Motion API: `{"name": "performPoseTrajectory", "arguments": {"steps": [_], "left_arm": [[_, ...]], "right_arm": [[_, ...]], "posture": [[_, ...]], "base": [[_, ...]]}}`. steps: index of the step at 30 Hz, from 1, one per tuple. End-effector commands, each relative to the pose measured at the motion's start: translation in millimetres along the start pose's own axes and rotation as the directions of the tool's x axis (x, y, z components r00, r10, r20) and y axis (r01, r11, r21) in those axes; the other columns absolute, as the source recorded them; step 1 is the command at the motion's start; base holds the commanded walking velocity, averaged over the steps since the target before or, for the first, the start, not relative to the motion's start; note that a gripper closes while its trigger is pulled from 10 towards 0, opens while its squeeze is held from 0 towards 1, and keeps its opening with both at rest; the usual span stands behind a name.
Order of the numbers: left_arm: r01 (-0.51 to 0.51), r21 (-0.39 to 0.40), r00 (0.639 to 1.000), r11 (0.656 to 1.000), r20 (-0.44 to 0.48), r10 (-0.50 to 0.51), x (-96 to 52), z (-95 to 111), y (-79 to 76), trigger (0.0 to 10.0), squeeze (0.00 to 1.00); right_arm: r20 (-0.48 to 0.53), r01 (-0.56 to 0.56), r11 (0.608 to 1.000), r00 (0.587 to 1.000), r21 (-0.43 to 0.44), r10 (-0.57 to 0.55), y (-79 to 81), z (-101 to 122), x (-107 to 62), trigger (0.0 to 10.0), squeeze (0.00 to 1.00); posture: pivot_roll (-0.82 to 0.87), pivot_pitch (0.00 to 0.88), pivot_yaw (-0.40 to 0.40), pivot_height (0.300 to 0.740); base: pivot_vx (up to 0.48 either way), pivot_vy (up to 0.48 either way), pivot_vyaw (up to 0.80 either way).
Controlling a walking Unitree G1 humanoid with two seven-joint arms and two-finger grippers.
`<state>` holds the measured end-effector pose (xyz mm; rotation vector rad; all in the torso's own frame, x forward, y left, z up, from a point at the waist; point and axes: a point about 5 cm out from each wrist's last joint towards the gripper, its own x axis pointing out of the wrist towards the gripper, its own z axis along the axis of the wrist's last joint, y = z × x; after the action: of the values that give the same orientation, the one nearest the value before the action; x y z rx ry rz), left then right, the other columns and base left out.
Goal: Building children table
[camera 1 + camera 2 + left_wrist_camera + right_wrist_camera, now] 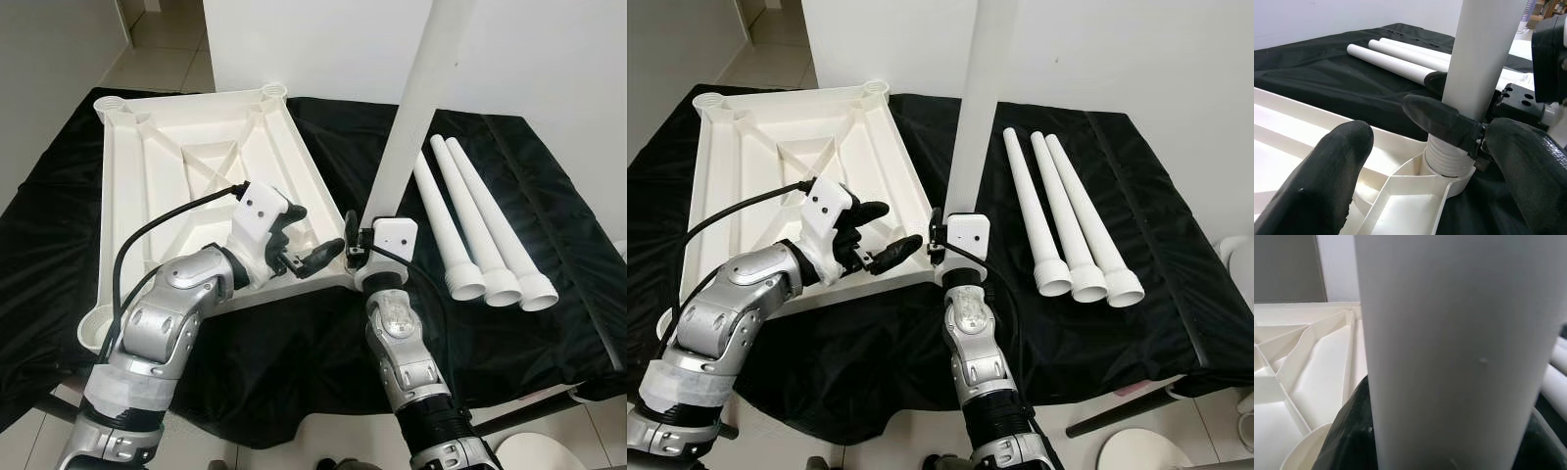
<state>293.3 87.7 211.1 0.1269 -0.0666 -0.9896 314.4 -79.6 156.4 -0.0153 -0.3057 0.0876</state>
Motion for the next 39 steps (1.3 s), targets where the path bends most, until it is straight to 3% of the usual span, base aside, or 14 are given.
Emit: {"name": "performPoseTrajectory", "arguments": {"steps": [1, 7, 13, 14, 18, 22, 23, 30, 35, 36, 39], "left_arm": [[-0.068, 0.005, 0.998, 0.998, -0.002, 0.068, -0.4, 1, 5.6, 10.0, 0.00], [-0.067, 0.005, 0.998, 0.998, 0.002, 0.067, 0.0, 2, 5.8, 10.0, 0.00], [-0.025, -0.043, 1.000, 0.999, 0.016, 0.026, 1.6, 3, 4.0, 10.0, 0.00], [-0.021, -0.069, 0.999, 0.997, 0.034, 0.024, 1.3, 5, 6.3, 10.0, 1.00], [-0.015, -0.099, 0.998, 0.995, 0.062, 0.021, 0.9, 8, 9.1, 10.0, 1.00], [-0.026, -0.069, 0.996, 0.997, 0.085, 0.032, 3.0, 18, 13.2, 10.0, 1.00], [-0.018, -0.059, 0.995, 0.998, 0.101, 0.024, 3.5, 22, 13.3, 10.0, 0.00], [0.115, -0.069, 0.963, 0.991, 0.253, -0.094, 5.2, 51, 7.1, 10.0, 0.00], [0.149, -0.054, 0.951, 0.987, 0.282, -0.128, 4.2, 56, 3.6, 10.0, 0.00], [0.220, -0.041, 0.931, 0.975, 0.308, -0.197, 4.6, 63, -3.9, 10.0, 0.00], [0.256, -0.030, 0.918, 0.966, 0.320, -0.233, 5.5, 67, -8.5, 10.0, 0.00]], "right_arm": [[-0.072, -0.031, 0.999, 0.997, -0.026, 0.029, -2.0, -17, -7.7, 10.0, 0.00], [-0.074, -0.040, 0.999, 0.996, -0.006, 0.040, -6.9, -16, -6.3, 10.0, 0.00], [-0.022, -0.065, 0.998, 0.998, 0.010, 0.065, -17.4, 2, 2.4, 10.0, 0.00], [0.007, -0.096, 0.995, 0.995, 0.005, 0.096, -19.1, 11, 4.8, 10.0, 0.00], [0.041, -0.130, 0.992, 0.991, -0.004, 0.130, -21.9, 21, 7.5, 10.0, 0.00], [0.073, -0.207, 0.978, 0.976, -0.011, 0.207, -26.5, 35, 13.2, 10.0, 0.00], [0.080, -0.230, 0.973, 0.970, -0.012, 0.231, -27.0, 39, 14.5, 10.0, 0.00], [0.063, -0.365, 0.930, 0.930, 0.038, 0.362, -27.0, 50, 17.9, 10.0, 0.00], [0.053, -0.382, 0.923, 0.924, 0.053, 0.379, -27.3, 51, 18.0, 10.0, 0.00], [0.012, -0.416, 0.907, 0.909, 0.068, 0.417, -29.6, 51, 19.1, 10.0, 0.00], [-0.023, -0.448, 0.892, 0.893, 0.061, 0.450, -31.1, 50, 19.3, 10.0, 0.00]], "posture": [[0.01, 0.116, -0.034, 0.740], [0.01, 0.115, -0.034, 0.740], [0.01, 0.110, -0.036, 0.740], [0.01, 0.108, -0.037, 0.740], [0.01, 0.108, -0.037, 0.740], [0.01, 0.107, -0.038, 0.740], [0.01, 0.107, -0.038, 0.740], [0.01, 0.090, -0.041, 0.740], [0.01, 0.088, -0.039, 0.740], [0.01, 0.086, -0.041, 0.740], [0.01, 0.077, -0.042, 0.740]], "base": [[0.000, 0.000, 0.00], [0.000, 0.000, 0.00], [0.000, 0.000, 0.00], [0.000, 0.000, 0.00], [0.000, 0.000, 0.00], [0.000, 0.000, 0.00], [0.000, 0.000, 0.00], [0.000, 0.000, 0.00], [0.000, 0.000, 0.00], [0.000, 0.000, 0.00], [0.000, 0.000, 0.00]]}}
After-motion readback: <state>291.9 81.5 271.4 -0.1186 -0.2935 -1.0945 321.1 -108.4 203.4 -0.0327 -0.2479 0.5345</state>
